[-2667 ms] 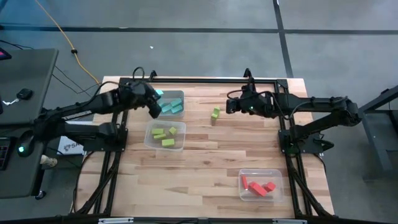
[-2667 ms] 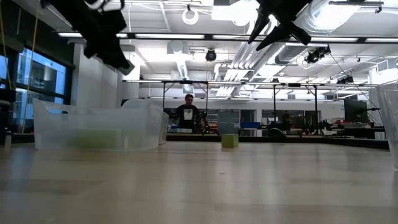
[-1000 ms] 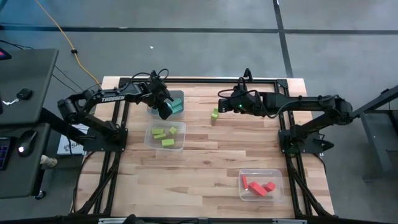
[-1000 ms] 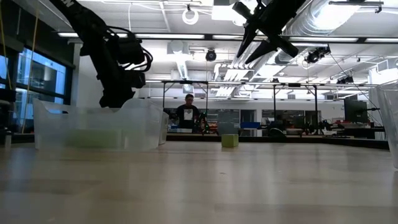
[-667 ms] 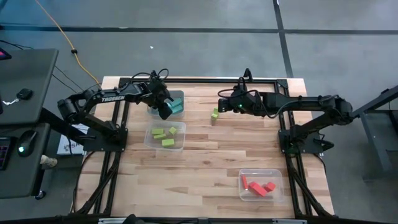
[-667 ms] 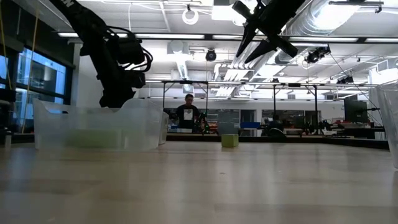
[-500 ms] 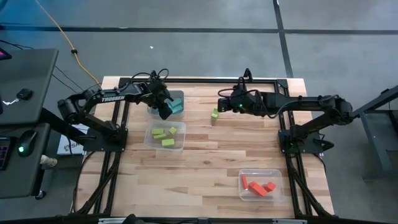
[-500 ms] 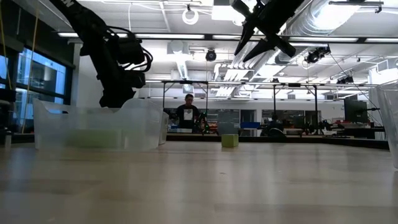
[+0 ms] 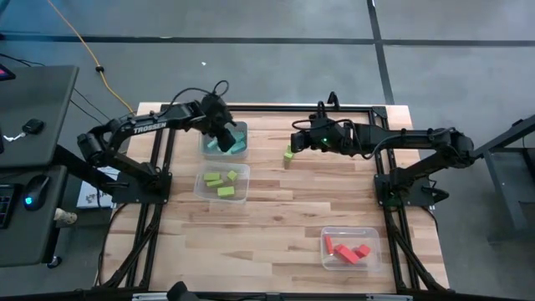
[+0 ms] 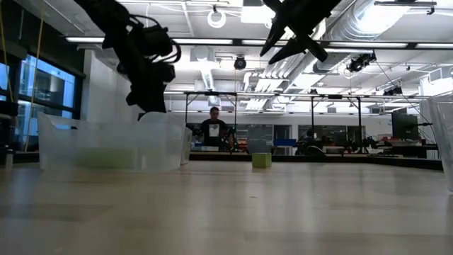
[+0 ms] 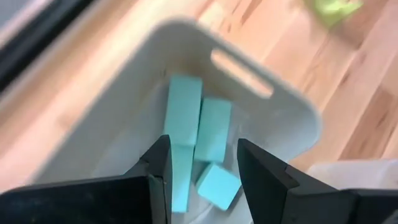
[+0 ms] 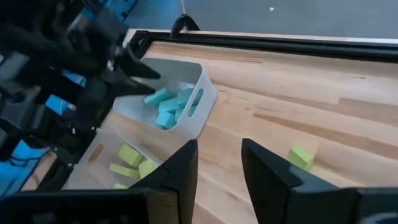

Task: Sort & place blocks by color
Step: Put the green block into the left transparent bin

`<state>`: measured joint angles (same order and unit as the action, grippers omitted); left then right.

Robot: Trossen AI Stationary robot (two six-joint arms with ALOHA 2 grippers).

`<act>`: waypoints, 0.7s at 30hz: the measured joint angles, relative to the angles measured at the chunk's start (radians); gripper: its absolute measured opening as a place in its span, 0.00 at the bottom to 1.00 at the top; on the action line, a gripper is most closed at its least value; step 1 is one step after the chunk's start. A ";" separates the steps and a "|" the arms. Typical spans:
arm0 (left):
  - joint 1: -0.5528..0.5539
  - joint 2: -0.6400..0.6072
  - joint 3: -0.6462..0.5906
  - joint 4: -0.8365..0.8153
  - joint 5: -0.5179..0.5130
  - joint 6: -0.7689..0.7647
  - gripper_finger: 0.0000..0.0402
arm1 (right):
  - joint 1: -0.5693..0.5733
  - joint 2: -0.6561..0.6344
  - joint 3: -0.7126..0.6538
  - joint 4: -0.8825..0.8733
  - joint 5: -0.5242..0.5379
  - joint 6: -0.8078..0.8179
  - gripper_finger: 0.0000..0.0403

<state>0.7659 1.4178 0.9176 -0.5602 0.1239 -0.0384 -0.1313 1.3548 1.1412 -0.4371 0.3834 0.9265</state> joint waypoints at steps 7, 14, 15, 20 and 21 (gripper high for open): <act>0.000 0.000 0.158 -0.074 0.001 0.042 0.29 | -0.026 0.000 0.000 0.000 0.000 -0.017 0.34; -0.001 0.000 0.295 -0.096 0.004 0.056 0.29 | -0.109 0.021 0.000 0.038 -0.081 0.136 0.45; -0.001 0.000 0.312 -0.105 0.004 0.074 0.29 | -0.119 0.027 0.000 0.061 -0.110 0.135 0.46; -0.001 -0.009 0.375 -0.144 0.004 0.157 0.29 | -0.149 0.068 0.000 0.212 -0.180 0.074 0.46; -0.001 -0.011 0.382 -0.150 0.004 0.163 0.29 | -0.153 0.079 0.000 0.243 -0.189 0.062 0.46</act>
<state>0.7650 1.4063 1.3001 -0.7102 0.1276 0.1242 -0.2846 1.4340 1.1416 -0.1938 0.1949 0.9886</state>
